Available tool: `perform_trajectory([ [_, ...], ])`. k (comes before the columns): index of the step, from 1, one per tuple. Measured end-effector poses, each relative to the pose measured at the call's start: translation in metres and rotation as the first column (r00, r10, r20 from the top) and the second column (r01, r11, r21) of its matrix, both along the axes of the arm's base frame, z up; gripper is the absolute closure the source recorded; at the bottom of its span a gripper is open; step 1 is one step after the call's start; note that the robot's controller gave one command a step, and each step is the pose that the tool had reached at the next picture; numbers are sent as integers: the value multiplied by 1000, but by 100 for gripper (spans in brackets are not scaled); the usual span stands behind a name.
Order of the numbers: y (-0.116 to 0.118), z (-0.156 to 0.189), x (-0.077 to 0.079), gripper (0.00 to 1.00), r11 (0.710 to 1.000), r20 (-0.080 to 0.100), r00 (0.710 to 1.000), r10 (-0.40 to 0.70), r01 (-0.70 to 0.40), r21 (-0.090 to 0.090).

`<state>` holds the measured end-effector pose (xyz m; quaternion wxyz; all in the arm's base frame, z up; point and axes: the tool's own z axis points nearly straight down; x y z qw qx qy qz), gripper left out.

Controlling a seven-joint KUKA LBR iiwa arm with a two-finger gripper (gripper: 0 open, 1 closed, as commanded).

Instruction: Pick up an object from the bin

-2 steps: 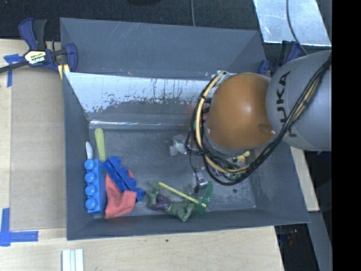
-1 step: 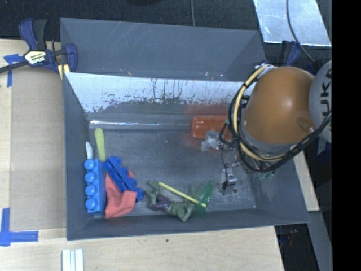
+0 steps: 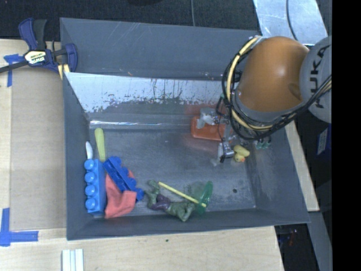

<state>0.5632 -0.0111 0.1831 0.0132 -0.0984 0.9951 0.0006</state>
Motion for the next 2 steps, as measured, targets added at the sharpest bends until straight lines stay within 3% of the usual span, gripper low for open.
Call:
perform_trajectory([
  [1,0,-34,15,0,991,4,991,135,-135,-7],
  [2,2,-56,23,0,998,5,998,58,-58,-3],
])
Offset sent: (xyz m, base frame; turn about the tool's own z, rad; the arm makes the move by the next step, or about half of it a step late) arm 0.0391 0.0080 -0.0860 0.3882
